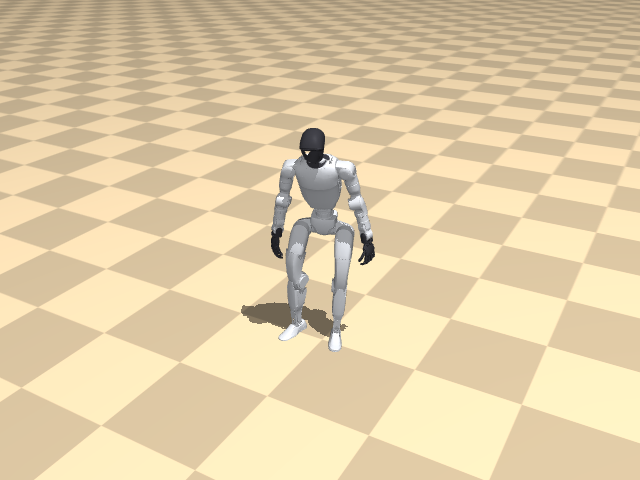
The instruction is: In place motions
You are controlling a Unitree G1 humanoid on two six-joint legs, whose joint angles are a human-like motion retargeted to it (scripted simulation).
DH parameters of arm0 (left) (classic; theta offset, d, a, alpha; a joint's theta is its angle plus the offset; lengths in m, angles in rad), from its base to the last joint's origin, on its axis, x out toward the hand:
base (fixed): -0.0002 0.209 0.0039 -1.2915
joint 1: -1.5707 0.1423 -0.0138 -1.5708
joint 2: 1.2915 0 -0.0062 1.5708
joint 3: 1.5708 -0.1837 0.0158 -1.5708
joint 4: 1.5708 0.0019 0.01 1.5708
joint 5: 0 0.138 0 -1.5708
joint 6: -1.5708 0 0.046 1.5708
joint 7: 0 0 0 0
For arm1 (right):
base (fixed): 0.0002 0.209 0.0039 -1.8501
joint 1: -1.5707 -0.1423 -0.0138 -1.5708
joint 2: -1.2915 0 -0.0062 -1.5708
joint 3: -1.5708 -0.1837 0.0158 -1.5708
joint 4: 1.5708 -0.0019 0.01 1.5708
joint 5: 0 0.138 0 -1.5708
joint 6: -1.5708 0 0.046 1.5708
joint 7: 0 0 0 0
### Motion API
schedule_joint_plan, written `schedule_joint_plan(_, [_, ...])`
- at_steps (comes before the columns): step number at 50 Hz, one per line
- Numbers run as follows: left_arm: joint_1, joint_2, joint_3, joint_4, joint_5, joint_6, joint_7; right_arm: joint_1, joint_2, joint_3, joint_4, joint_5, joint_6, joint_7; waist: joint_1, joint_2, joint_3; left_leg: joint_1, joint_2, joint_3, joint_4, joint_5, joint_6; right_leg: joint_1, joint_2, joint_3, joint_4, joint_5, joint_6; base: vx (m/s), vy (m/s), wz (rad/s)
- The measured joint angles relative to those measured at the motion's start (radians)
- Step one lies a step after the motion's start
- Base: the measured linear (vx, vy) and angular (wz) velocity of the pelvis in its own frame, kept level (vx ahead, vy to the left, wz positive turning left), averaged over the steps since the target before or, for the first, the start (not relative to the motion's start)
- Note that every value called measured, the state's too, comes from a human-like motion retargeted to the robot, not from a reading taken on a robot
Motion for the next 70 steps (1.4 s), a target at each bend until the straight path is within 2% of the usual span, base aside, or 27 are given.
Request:
schedule_joint_plan(3, [-0.126,0.037,-0.027,-0.023,-0.038,-0.03,0.005,-0.109,-0.022,0.006,-0.054,0.071,-0.047,-0.012,0.02,0.005,0.073,-0.151,0.023,0.048,0.105,-0.03,0.027,-0.157,-0.006,-0.017,0.099,-0.033,0.026,-0.46,-0.03,-0.35])
schedule_joint_plan(7, [-0.286,0.133,-0.071,-0.079,-0.044,-0.064,-0.004,-0.271,-0.071,0.032,-0.142,0.09,-0.098,0.006,0.065,-0.03,0.13,-0.437,0.058,0.086,0.349,-0.084,0.095,-0.413,-0.026,-0.006,0.281,-0.053,0.083,-0.4,-0.08,-0.69])
schedule_joint_plan(10, [-0.377,0.175,-0.061,-0.119,-0.027,-0.071,-0.011,-0.367,-0.109,0.047,-0.211,0.057,-0.124,0.026,0.069,-0.064,0.176,-0.563,0.073,0.145,0.498,-0.135,0.15,-0.545,-0.031,0.027,0.409,-0.065,0.091,-0.2,0.02,-0.36])
schedule_joint_plan(13, [-0.505,0.203,-0.066,-0.151,-0.036,-0.085,-0.006,-0.459,-0.145,0.038,-0.296,0.075,-0.169,0.044,0.076,-0.071,0.242,-0.699,0.072,0.139,0.669,-0.178,0.203,-0.668,-0.039,0.038,0.559,-0.076,0.101,-0.25,-0.06,0.0])
schedule_joint_plan(17, [-0.669,0.215,-0.079,-0.185,-0.109,-0.114,0.003,-0.585,-0.181,0.05,-0.381,0.187,-0.212,0.058,0.08,-0.088,0.268,-0.898,0.068,0.143,0.886,-0.228,0.276,-0.868,-0.056,0.021,0.769,-0.111,0.111,-0.18,-0.07,-0.01])
schedule_joint_plan(21, [-0.799,0.214,-0.085,-0.224,-0.209,-0.2,0.006,-0.721,-0.212,0.096,-0.425,0.254,-0.246,0.058,0.089,-0.105,0.276,-1.098,0.1,0.112,1.132,-0.249,0.283,-1.048,-0.053,-0.022,0.979,-0.153,0.08,-0.08,-0.16,-0.13])
schedule_joint_plan(25, [-0.853,0.213,-0.11,-0.26,-0.276,-0.226,0.003,-0.804,-0.25,0.17,-0.443,0.282,-0.269,0.054,0.082,-0.123,0.277,-1.233,0.117,0.103,1.327,-0.23,0.283,-1.164,-0.089,-0.051,1.155,-0.194,0.058,-0.04,-0.1,0.08])
schedule_joint_plan(30, [-0.786,0.216,-0.163,-0.283,-0.324,-0.245,-0.049,-0.779,-0.261,0.289,-0.447,0.323,-0.302,0.062,0.082,-0.159,0.277,-1.245,0.169,0.133,1.618,-0.264,0.283,-1.204,-0.145,-0.015,1.443,-0.285,0.056,0.02,-0.04,-0.12])
schedule_joint_plan(33, [-0.713,0.209,-0.172,-0.289,-0.349,-0.253,-0.069,-0.735,-0.239,0.334,-0.432,0.351,-0.319,0.073,0.1,-0.175,0.277,-1.245,0.22,0.148,1.791,-0.29,0.283,-1.203,-0.146,0.011,1.599,-0.318,0.033,0.09,-0.01,-0.58])
schedule_joint_plan(40, [-0.597,0.189,-0.148,-0.298,-0.386,-0.268,-0.082,-0.661,-0.211,0.372,-0.394,0.33,-0.34,0.069,0.101,-0.213,0.277,-1.239,0.261,0.189,1.976,-0.318,0.283,-1.212,-0.156,0.102,1.806,-0.293,-0.029,0.06,0.09,-0.3])
schedule_joint_plan(43, [-0.612,0.194,-0.147,-0.305,-0.396,-0.282,-0.071,-0.675,-0.212,0.348,-0.38,0.337,-0.348,0.046,0.099,-0.204,0.277,-1.24,0.247,0.186,1.91,-0.292,0.283,-1.207,-0.147,0.091,1.748,-0.272,-0.03,-0.05,-0.07,0.16])
schedule_joint_plan(49, [-0.732,0.245,-0.146,-0.299,-0.352,-0.282,-0.07,-0.757,-0.281,0.287,-0.358,0.325,-0.347,0.034,0.096,-0.16,0.277,-1.244,0.19,0.131,1.64,-0.245,0.283,-1.173,-0.13,0.025,1.479,-0.185,-0.02,-0.13,-0.14,0.42])
schedule_joint_plan(55, [-0.788,0.303,-0.1,-0.291,-0.315,-0.272,-0.037,-0.781,-0.311,0.209,-0.357,0.18,-0.304,-0.024,0.092,-0.104,0.277,-1.215,0.156,0.05,1.339,-0.195,0.283,-1.076,-0.049,-0.032,1.114,-0.067,0.066,-0.12,0.04,0.02])
schedule_joint_plan(59, [-0.629,0.275,-0.094,-0.245,-0.24,-0.233,-0.033,-0.587,-0.244,0.124,-0.332,0.051,-0.268,-0.077,0.096,-0.075,0.277,-0.96,0.141,0.061,1.071,-0.175,0.283,-0.852,0.005,0.035,0.852,0.008,0.146,0.02,0.26,-0.13])
schedule_joint_plan(62, [-0.506,0.225,-0.084,-0.206,-0.176,-0.159,-0.024,-0.45,-0.184,0.071,-0.27,0.03,-0.229,-0.11,0.088,-0.078,0.277,-0.765,0.106,0.093,0.85,-0.137,0.261,-0.694,-0.004,0.091,0.677,0.042,0.168,0.11,0.15,0.26])
schedule_joint_plan(66, [-0.307,0.143,-0.087,-0.132,-0.116,-0.023,-0.03,-0.265,-0.093,0.015,-0.111,0.07,-0.154,-0.117,0.087,-0.072,0.277,-0.477,0.068,0.094,0.53,-0.071,0.172,-0.426,0.005,0.103,0.402,0.069,0.133,0.24,-0.01,0.31])
schedule_joint_plan(70, [-0.109,0.088,-0.109,-0.034,-0.089,0.017,-0.045,-0.095,-0.015,-0.024,0.084,0.142,-0.061,-0.076,0.093,-0.066,0.277,-0.194,0.029,0.083,0.245,-0.01,0.102,-0.172,0.026,0.083,0.181,0.064,0.078,0.43,-0.03,0.22])
